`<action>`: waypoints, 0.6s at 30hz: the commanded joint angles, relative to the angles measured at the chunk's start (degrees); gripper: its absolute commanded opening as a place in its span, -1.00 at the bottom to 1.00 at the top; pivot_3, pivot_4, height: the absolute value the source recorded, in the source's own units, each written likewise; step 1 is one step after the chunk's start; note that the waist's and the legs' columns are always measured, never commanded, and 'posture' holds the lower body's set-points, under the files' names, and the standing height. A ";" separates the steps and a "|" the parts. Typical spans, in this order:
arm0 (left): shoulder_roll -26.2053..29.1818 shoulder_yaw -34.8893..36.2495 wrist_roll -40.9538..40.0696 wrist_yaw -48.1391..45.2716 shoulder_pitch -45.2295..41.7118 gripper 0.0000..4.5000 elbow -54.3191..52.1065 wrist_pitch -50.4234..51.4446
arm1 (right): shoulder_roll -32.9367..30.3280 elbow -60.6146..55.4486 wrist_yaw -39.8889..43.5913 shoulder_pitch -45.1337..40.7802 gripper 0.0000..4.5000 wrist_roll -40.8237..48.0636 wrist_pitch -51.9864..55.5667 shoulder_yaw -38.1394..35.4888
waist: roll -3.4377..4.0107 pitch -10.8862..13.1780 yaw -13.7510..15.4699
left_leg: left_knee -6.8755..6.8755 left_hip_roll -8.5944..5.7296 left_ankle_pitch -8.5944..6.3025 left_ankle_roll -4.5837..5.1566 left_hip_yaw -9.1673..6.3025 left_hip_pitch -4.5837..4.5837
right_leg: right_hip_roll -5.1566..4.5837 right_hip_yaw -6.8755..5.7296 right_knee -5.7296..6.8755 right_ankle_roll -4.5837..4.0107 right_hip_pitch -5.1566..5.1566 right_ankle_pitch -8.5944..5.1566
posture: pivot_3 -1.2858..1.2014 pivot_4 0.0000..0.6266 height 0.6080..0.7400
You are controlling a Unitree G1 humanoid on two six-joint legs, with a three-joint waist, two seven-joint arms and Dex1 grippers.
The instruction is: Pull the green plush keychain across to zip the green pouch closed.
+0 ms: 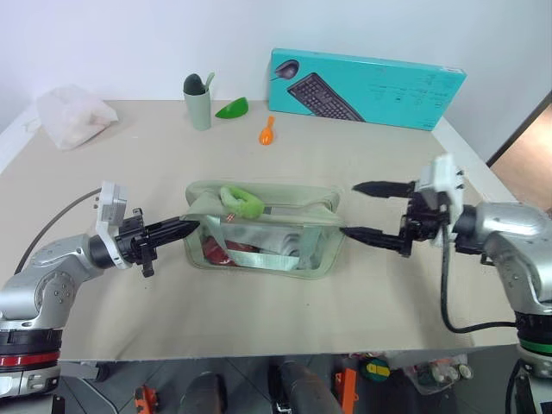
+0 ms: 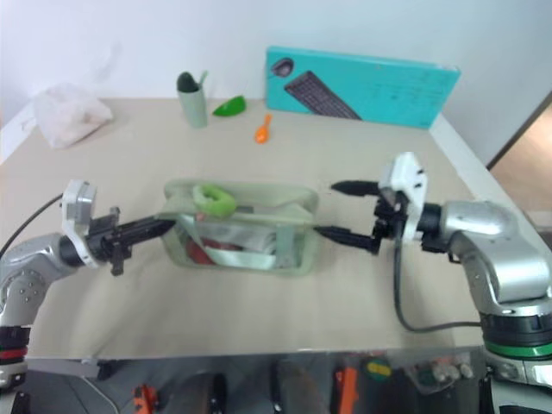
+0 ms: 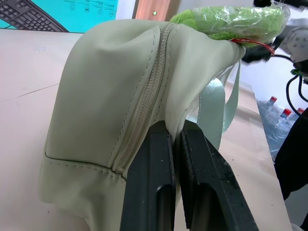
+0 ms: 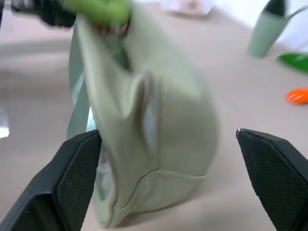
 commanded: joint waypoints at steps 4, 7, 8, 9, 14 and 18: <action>0.08 -0.36 -0.71 1.24 -0.92 -1.00 -2.72 1.34 | 2.90 -8.92 -7.00 -10.27 0.96 9.26 5.13 -1.20 | 0.00 0.00 -0.05 | 0.00 0.03 0.00 0.00 -0.02 0.01 | 0.05 -0.01 0.00 0.02 0.00 0.01 | 0.03 -0.52 1.00; -0.06 -0.56 -0.92 1.71 -1.60 -1.00 -3.14 1.99 | 3.74 -12.61 -8.96 -12.49 0.96 5.57 5.51 4.94 | 0.00 0.00 0.03 | -0.01 0.10 0.00 0.00 -0.07 -0.01 | 0.07 -0.13 0.00 0.08 0.01 0.05 | 0.03 -0.52 1.00; -0.18 -0.76 -1.19 2.28 -2.17 -1.00 -3.63 2.62 | 3.88 -13.97 -8.90 -13.36 0.96 3.95 5.13 7.69 | 0.00 0.00 0.09 | -0.01 0.16 0.00 0.00 -0.06 -0.04 | 0.04 -0.16 0.00 0.06 0.01 0.04 | 0.03 -0.52 1.00; -0.30 -1.00 -1.54 2.90 -2.70 -1.00 -4.25 3.31 | 4.08 -15.13 -8.65 -14.25 0.96 2.93 4.74 9.91 | 0.00 0.00 0.14 | -0.01 0.16 0.00 0.00 -0.05 -0.06 | 0.01 -0.18 0.00 0.04 0.00 0.02 | 0.03 -0.52 1.00; -0.84 -1.33 -2.68 5.36 -3.99 -1.00 -6.53 5.76 | 4.90 -15.18 -8.58 -17.23 0.96 -2.35 3.43 16.51 | 0.00 0.00 0.24 | 0.00 0.01 0.00 0.00 -0.08 -0.26 | -0.21 -0.18 -0.01 0.11 -0.09 -0.01 | 0.03 -0.52 1.00; -1.19 -1.37 -3.16 6.28 -4.22 -1.00 -7.41 6.65 | 7.33 -13.36 -8.60 -18.64 0.96 -5.40 1.84 19.88 | 0.00 0.00 0.25 | 0.01 -0.12 -0.01 0.00 -0.06 -0.27 | -0.38 -0.11 -0.02 0.16 -0.08 -0.02 | 0.03 -0.52 1.00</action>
